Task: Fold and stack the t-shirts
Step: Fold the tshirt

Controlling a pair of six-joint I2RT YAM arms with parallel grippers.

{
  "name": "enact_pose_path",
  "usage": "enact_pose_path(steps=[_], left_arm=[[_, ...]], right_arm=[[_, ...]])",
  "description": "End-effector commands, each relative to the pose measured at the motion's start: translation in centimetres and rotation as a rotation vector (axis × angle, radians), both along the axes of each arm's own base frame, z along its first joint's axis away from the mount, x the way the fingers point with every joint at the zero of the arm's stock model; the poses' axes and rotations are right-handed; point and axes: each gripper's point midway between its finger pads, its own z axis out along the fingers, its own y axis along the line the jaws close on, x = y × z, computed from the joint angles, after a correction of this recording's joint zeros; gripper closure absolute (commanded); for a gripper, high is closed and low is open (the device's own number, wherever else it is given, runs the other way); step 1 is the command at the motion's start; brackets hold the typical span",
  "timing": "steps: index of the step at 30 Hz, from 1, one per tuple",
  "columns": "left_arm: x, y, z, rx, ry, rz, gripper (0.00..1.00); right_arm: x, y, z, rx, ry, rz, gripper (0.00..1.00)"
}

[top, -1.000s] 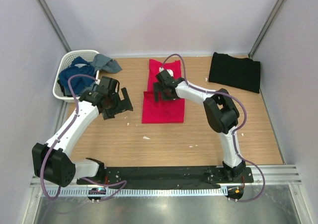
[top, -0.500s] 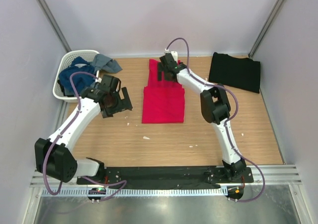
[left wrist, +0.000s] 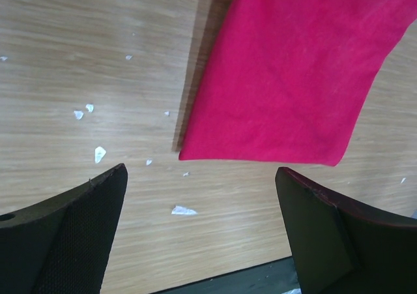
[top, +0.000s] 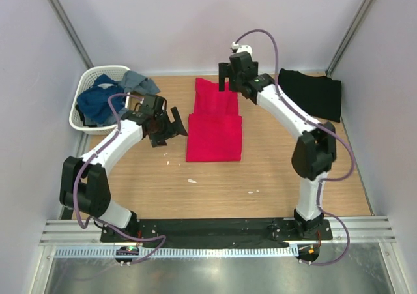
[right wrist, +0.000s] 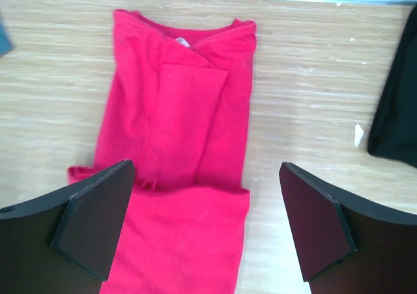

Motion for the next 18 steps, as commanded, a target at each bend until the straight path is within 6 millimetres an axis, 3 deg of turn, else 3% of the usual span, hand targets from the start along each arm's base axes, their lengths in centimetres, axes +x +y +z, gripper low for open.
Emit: enact_pose_path(steps=[1, 3, 4, 6, 9, 13, 18], left_arm=[[3.4, -1.3, 2.8, -0.082, -0.122, 0.047, 0.04], [3.8, -1.4, 2.8, -0.078, -0.122, 0.053, 0.04], [3.9, -1.6, 2.9, -0.091, -0.117, 0.058, 0.04], [3.7, -2.0, 2.6, -0.118, -0.103, 0.055, 0.05], [3.2, -2.6, 1.7, -0.163, -0.081, 0.061, 0.08], [2.9, -2.6, 1.0, -0.191, -0.090, 0.102, 0.14], [2.3, -1.2, 0.3, -0.164, -0.111, 0.169, 0.19]], right_arm=[[-3.3, -0.8, 0.3, 0.036, 0.020, 0.017, 0.00], [-5.0, -1.0, 0.0, 0.058, 0.045, 0.029, 0.00], [-6.1, -1.4, -1.9, 0.059, 0.090, 0.017, 0.00], [-7.3, -1.8, -1.9, 0.082, 0.097, 0.001, 0.00], [-9.2, -2.7, -3.7, 0.125, 0.147, -0.058, 0.00], [-11.9, -3.7, -5.9, 0.167, 0.203, -0.104, 0.01], [-13.8, -3.3, -7.4, 0.227, 0.251, -0.101, 0.00]])
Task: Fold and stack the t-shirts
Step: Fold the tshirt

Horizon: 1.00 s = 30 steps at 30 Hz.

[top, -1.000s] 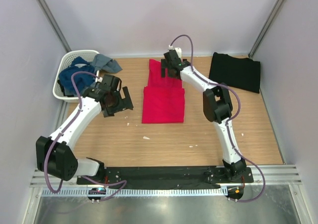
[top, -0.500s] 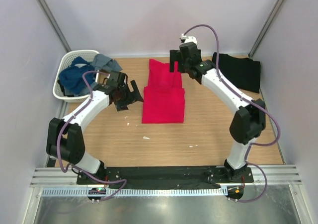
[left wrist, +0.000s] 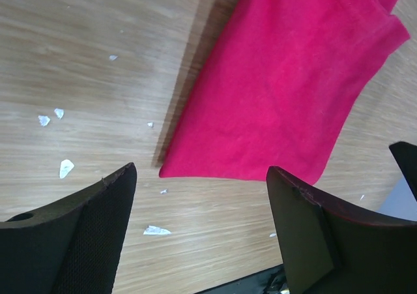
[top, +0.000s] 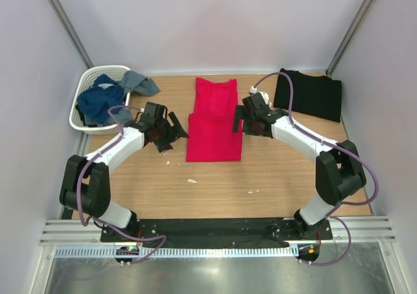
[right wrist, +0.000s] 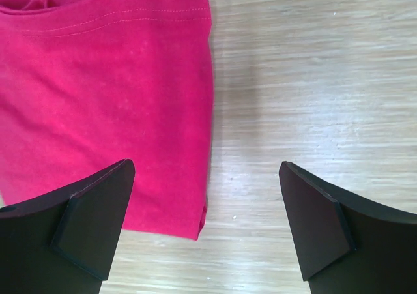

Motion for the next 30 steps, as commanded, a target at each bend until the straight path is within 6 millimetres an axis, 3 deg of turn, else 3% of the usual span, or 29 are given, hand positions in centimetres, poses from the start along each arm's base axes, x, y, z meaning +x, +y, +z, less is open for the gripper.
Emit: enact_pose_path(steps=[1, 6, 9, 12, 16, 20, 30], left_arm=[[1.1, 0.6, 2.0, -0.023, -0.111, 0.069, 0.19], [0.7, 0.8, 0.8, -0.059, -0.125, 0.131, 0.21], [0.8, 0.2, -0.5, -0.104, -0.126, 0.136, 0.28], [0.6, 0.4, -2.3, -0.067, -0.096, 0.106, 0.34], [0.4, -0.4, -3.7, -0.054, -0.077, 0.060, 0.36], [0.1, -1.5, -4.6, -0.032, -0.068, 0.019, 0.37], [-1.8, -1.7, -7.3, 0.083, -0.032, -0.003, 0.41]], right_arm=[[0.0, 0.8, 2.9, 0.116, -0.081, -0.045, 0.01], [-1.3, 0.9, 2.1, 0.165, -0.053, -0.082, 0.07], [-2.0, 1.1, 1.6, 0.186, -0.069, -0.089, 0.15], [-2.8, 1.1, 0.4, 0.213, -0.059, -0.105, 0.27], [-4.4, 1.2, -2.4, 0.216, -0.036, -0.102, 0.31], [-4.2, 1.3, -4.5, 0.193, -0.010, -0.093, 0.32], [-2.8, 3.5, -5.9, 0.252, 0.005, -0.072, 0.37]])
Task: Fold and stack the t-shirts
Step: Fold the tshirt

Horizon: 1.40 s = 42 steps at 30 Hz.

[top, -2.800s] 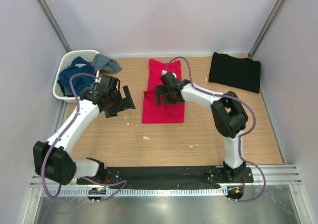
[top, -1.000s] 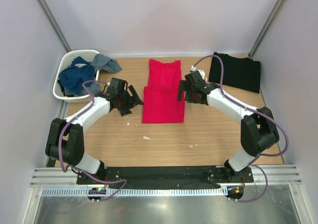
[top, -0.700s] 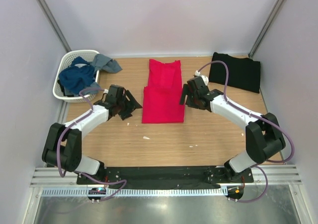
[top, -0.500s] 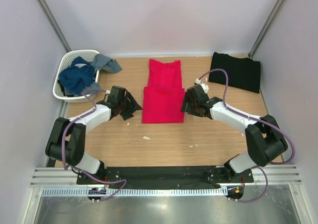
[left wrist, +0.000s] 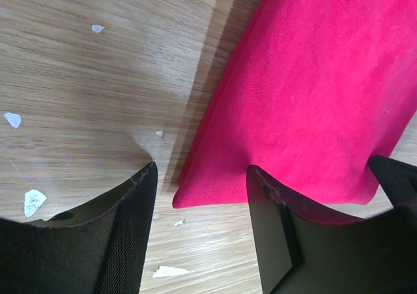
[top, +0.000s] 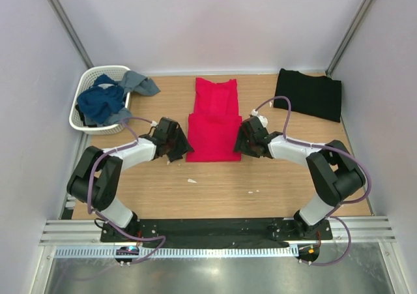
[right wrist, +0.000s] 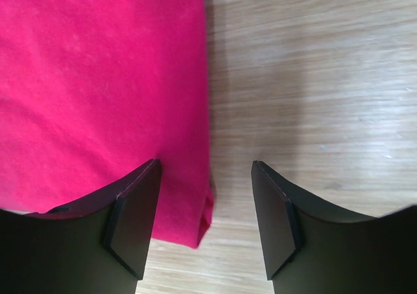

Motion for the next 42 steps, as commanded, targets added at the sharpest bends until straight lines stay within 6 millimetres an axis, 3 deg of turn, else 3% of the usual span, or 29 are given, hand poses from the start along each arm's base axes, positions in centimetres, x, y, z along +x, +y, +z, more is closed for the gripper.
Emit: enact_pose_path(steps=[1, 8, 15, 19, 25, 27, 31, 38, 42], left_arm=[[0.4, 0.6, -0.7, 0.050, -0.027, 0.012, 0.42], [-0.3, 1.4, -2.1, 0.097, 0.003, 0.022, 0.47], [-0.7, 1.0, -1.8, 0.094, -0.006, 0.021, 0.54], [-1.1, 0.5, -2.2, 0.103, 0.002, 0.002, 0.67], [-1.9, 0.3, -2.9, 0.124, 0.011, -0.008, 0.74], [-2.1, 0.1, -3.0, 0.127, 0.007, -0.016, 0.77], [-2.6, 0.1, -3.2, 0.124, 0.020, -0.021, 1.00], [-5.3, -0.3, -2.9, 0.110, 0.029, -0.031, 1.00], [-9.0, 0.5, -3.2, 0.135, 0.046, -0.028, 1.00]], right_arm=[[2.2, 2.3, 1.4, 0.099, -0.071, -0.009, 0.37], [1.6, 2.6, -0.4, 0.107, -0.032, -0.016, 0.40], [0.2, 1.9, -0.8, 0.099, -0.016, -0.036, 0.43], [-0.5, 1.3, -0.6, 0.085, -0.021, -0.042, 0.45], [-1.7, 0.7, -0.7, 0.063, -0.015, -0.029, 0.49], [-2.1, 0.6, -1.1, 0.058, -0.007, -0.023, 0.53], [-2.4, 1.0, -1.0, 0.070, -0.006, -0.013, 0.66], [-4.3, 0.4, -0.6, 0.081, -0.006, -0.007, 0.95], [-7.3, -0.9, -1.6, 0.055, 0.044, 0.014, 0.97]])
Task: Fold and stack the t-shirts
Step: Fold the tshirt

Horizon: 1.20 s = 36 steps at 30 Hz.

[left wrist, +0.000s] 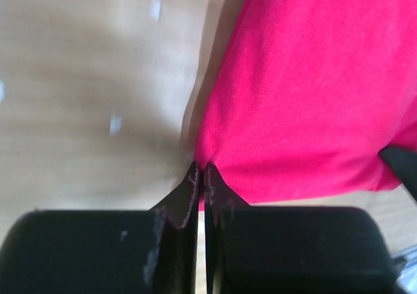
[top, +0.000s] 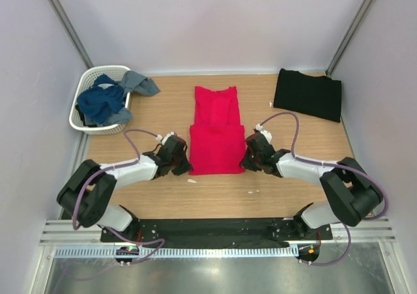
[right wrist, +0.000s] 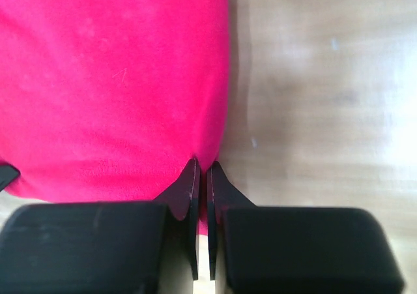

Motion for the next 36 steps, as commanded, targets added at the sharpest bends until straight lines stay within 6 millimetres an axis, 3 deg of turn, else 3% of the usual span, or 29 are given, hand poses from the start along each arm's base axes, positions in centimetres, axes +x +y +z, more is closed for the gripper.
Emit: enact_pose_path(steps=[1, 3, 4, 7, 10, 12, 15, 18, 19, 22, 26, 30, 36], left_arm=[[-4.7, 2.5, -1.8, 0.098, 0.085, 0.029, 1.00], [-6.4, 2.3, -1.0, 0.086, 0.082, 0.023, 1.00], [-7.6, 3.2, -1.4, 0.116, 0.099, 0.030, 1.00], [-9.2, 3.6, -0.7, 0.099, 0.094, 0.029, 1.00], [-9.8, 4.2, 0.3, 0.086, 0.076, 0.032, 1.00], [-9.5, 4.7, 1.2, 0.089, 0.041, 0.046, 0.97], [-9.8, 5.2, 1.9, 0.101, 0.039, 0.045, 0.85], [-10.2, 5.5, 3.0, 0.102, 0.031, 0.018, 0.64], [-10.4, 5.7, 3.5, 0.104, 0.025, 0.010, 0.50], [-10.1, 6.1, 5.7, 0.117, -0.026, -0.013, 0.38], [-10.0, 6.3, 7.1, 0.070, -0.061, 0.041, 0.36], [-10.3, 5.3, 5.2, 0.012, -0.039, 0.039, 0.39], [-9.7, 4.9, 4.2, 0.033, -0.050, 0.014, 0.46]], right_arm=[[-3.2, -1.9, -1.1, -0.061, 0.064, 0.008, 0.97], [-4.3, -2.4, -0.9, -0.063, 0.069, 0.017, 0.97], [-5.1, -2.8, -1.0, -0.070, 0.086, 0.021, 0.97], [-6.7, -3.5, -0.8, -0.065, 0.107, 0.022, 0.97], [-7.7, -4.1, -0.3, -0.058, 0.110, 0.014, 0.96], [-7.8, -4.1, 0.5, -0.037, 0.090, 0.018, 0.87], [-7.6, -4.7, 1.6, -0.069, 0.082, 0.003, 0.67], [-7.2, -5.7, 3.3, -0.122, 0.078, -0.027, 0.51], [-7.6, -5.9, 3.5, -0.133, 0.094, -0.030, 0.45], [-7.4, -4.9, 5.0, -0.068, 0.082, -0.034, 0.39], [-7.5, -2.7, 5.9, 0.089, 0.065, -0.042, 0.41], [-8.6, -2.2, 3.4, 0.106, 0.111, -0.011, 0.41], [-9.2, 0.4, 2.6, 0.147, 0.136, 0.064, 0.41]])
